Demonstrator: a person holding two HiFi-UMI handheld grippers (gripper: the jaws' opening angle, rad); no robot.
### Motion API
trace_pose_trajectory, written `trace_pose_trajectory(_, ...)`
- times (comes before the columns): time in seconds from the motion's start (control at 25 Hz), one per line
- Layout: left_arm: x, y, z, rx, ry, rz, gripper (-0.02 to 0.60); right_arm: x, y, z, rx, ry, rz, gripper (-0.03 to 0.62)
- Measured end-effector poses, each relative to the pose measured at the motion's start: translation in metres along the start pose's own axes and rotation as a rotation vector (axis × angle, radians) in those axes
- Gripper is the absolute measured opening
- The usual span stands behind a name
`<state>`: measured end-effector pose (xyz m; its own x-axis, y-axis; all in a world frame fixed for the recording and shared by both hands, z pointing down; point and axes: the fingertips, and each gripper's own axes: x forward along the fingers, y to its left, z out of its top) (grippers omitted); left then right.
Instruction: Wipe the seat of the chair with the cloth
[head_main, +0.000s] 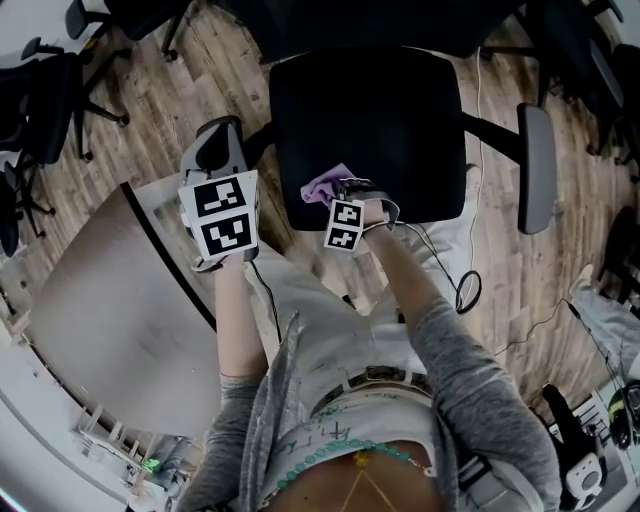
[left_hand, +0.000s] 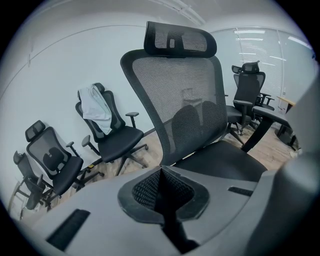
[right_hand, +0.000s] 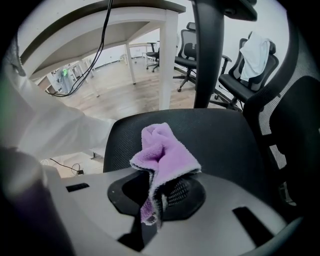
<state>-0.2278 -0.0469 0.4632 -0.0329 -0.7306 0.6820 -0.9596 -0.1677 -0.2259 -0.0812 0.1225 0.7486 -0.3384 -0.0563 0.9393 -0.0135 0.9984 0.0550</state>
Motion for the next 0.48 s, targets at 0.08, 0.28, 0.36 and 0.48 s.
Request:
trace_pose_trajectory(0.08,0.000,0.000,0.001,0.002,0.002,0.001,0.008,-0.002,-0.001,-0.006,0.002,0.007,-0.001,0.048)
trace_pose_trajectory(0.28,0.001,0.000,0.001,0.002,0.004,0.002,0.008,-0.005,-0.006,-0.026,0.032,0.030,-0.009,0.048)
trace_pose_trajectory(0.36,0.002,0.000,0.002,0.004,0.004,0.004,0.008,-0.006,-0.008,-0.033,0.046,0.037,-0.012,0.048)
trace_pose_trajectory(0.48,0.002,0.000,0.002,0.007,0.005,0.005,0.008,-0.007,-0.008,-0.043,0.067,0.047,-0.011,0.048)
